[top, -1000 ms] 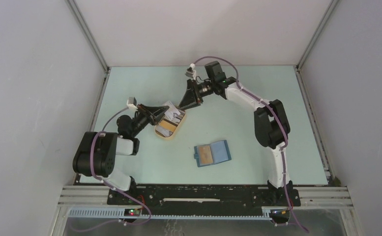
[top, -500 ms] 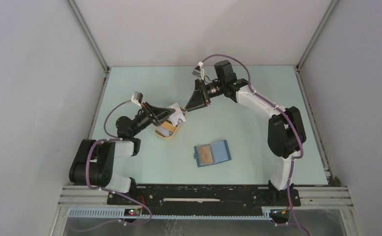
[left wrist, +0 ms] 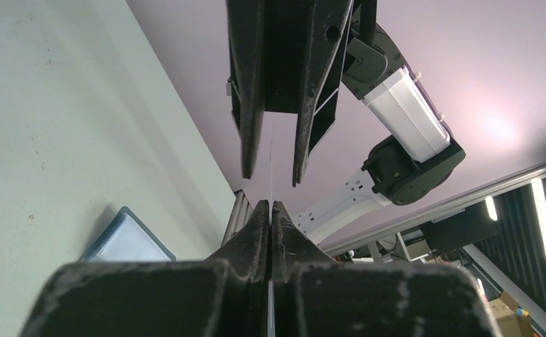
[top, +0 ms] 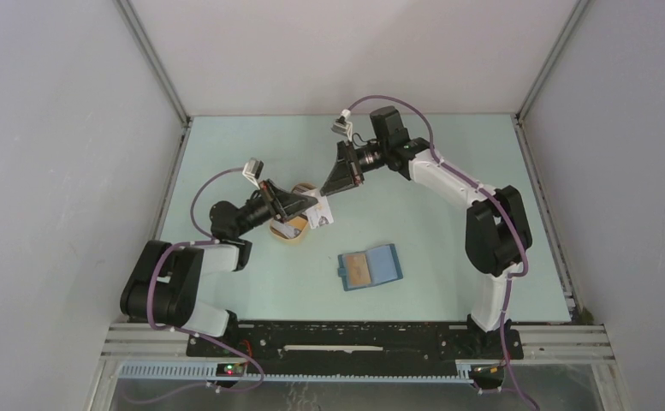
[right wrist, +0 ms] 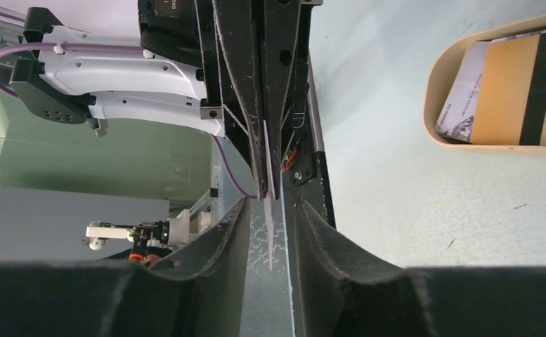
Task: Put the credit cards into the card holder
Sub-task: Pick up the credit card from the storage box.
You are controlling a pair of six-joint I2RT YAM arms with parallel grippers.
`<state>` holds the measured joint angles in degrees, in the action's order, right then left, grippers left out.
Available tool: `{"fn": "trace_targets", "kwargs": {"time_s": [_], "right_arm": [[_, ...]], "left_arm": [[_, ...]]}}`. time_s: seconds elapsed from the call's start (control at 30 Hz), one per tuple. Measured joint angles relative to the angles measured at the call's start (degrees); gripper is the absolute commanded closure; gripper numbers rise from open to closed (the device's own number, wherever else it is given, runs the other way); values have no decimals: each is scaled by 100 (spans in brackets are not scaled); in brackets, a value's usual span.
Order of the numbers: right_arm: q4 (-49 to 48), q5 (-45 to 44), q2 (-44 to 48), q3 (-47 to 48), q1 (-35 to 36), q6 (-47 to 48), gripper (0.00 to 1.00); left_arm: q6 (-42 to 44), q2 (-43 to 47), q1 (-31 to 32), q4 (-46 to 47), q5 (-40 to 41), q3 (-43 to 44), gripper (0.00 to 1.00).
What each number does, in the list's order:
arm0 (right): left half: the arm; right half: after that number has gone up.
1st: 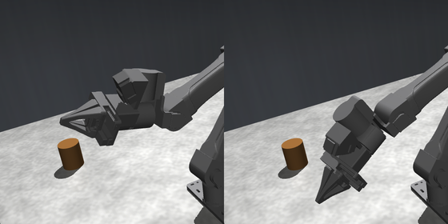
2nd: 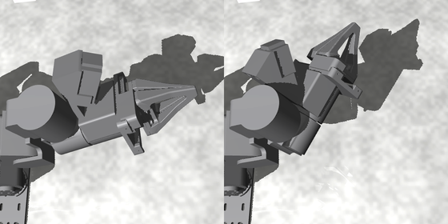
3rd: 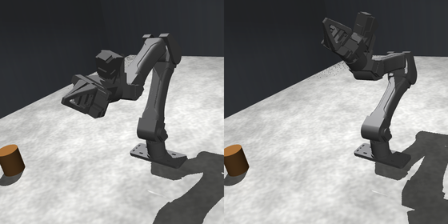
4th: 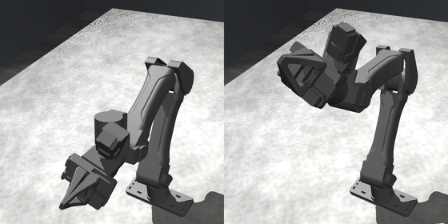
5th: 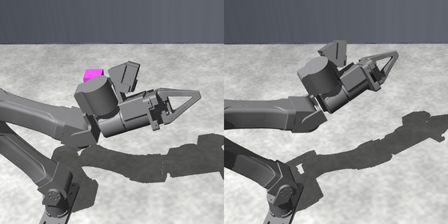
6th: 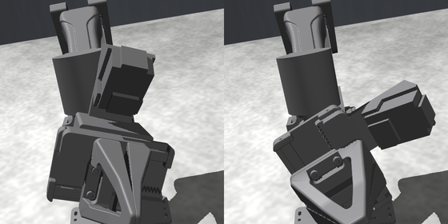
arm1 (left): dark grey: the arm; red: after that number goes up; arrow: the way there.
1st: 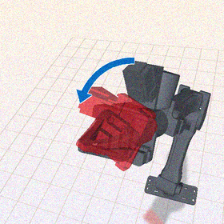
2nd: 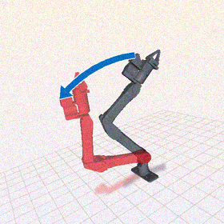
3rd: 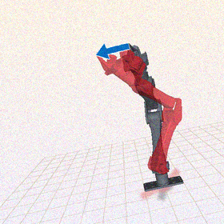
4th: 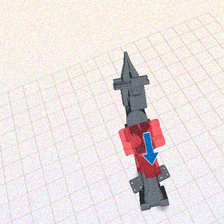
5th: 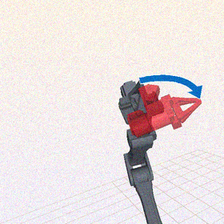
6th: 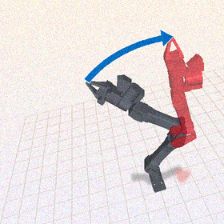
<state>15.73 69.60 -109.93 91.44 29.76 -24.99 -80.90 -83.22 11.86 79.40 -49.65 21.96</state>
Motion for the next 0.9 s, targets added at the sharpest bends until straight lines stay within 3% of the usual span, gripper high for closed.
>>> {"fn": "trace_targets", "kwargs": {"time_s": [0.07,0.2,0.3,0.43,0.6,0.67,0.77,0.9], "right_arm": [[-33,13,0,0,42,-7,78],[-103,57,0,-2,96,-85,80],[-190,79,9,-37,116,-107,98],[-267,105,131,-258,125,-127,100],[-282,85,575,-809,131,164,100],[-170,76,879,-1104,83,455,100],[39,72,1384,-1506,-111,966,100],[260,20,2031,-2166,-492,1602,100]], "left_arm": [[31,0,9,0,4,0,100],[44,0,42,4,13,0,97],[44,0,55,24,33,0,87],[61,42,83,15,66,-4,71],[308,415,83,-105,195,-109,34],[492,662,83,-240,254,-232,2],[907,1062,63,-688,367,-374,0],[1904,1958,52,-2173,752,-444,0]]}}
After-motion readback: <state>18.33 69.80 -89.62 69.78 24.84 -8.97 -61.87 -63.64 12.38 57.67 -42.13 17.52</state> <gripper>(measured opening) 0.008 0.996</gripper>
